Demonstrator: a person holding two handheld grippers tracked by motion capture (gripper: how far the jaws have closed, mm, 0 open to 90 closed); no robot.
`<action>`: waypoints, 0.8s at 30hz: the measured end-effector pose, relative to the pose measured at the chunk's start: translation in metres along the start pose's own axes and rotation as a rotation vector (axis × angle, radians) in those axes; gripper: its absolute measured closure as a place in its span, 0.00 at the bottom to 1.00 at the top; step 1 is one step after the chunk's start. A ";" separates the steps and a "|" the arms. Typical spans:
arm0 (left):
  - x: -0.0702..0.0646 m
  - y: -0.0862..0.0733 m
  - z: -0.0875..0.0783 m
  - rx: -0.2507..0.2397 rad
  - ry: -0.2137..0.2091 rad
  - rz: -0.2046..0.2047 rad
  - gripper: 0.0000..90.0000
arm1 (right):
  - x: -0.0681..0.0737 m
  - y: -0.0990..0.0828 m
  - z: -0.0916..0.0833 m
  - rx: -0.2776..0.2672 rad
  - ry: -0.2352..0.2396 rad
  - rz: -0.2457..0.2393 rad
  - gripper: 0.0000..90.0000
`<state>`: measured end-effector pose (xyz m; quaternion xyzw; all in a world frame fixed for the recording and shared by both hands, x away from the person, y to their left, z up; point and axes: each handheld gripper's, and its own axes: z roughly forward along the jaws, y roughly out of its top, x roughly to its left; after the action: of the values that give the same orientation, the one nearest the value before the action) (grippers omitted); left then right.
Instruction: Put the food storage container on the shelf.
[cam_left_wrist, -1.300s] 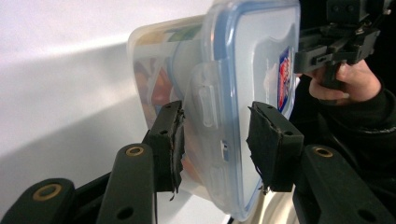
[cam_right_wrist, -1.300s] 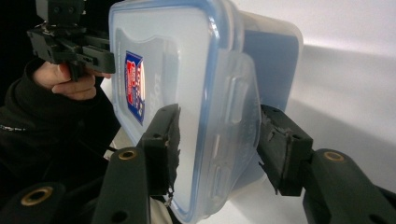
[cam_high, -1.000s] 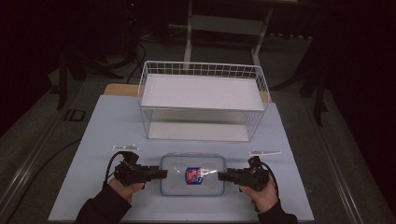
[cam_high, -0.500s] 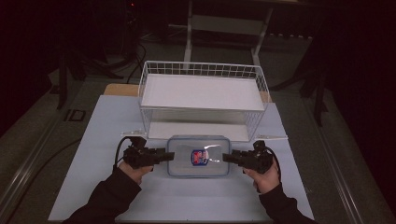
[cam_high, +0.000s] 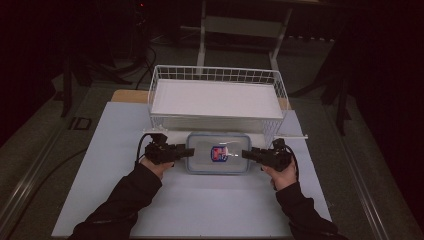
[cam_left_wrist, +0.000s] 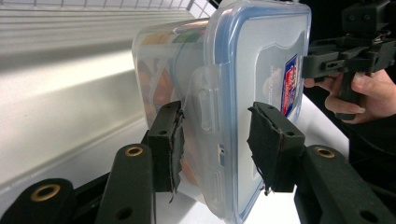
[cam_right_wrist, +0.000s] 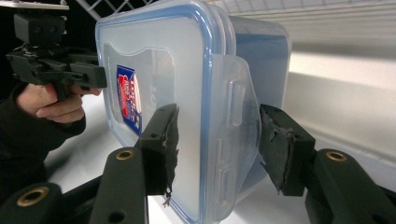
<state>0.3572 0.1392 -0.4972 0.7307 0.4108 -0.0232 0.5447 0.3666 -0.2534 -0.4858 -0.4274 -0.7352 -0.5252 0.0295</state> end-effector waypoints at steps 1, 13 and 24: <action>0.003 0.001 0.002 -0.002 0.004 0.002 0.62 | -0.002 0.001 0.002 -0.004 -0.003 -0.002 0.54; 0.021 0.003 0.015 -0.058 0.053 0.028 0.60 | -0.021 0.009 0.022 -0.028 -0.030 -0.025 0.54; 0.025 0.006 0.019 -0.075 0.062 0.010 0.59 | -0.027 0.014 0.027 -0.048 -0.042 -0.008 0.53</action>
<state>0.3856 0.1377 -0.5122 0.7122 0.4245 0.0176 0.5589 0.4037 -0.2470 -0.5005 -0.4361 -0.7245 -0.5337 0.0016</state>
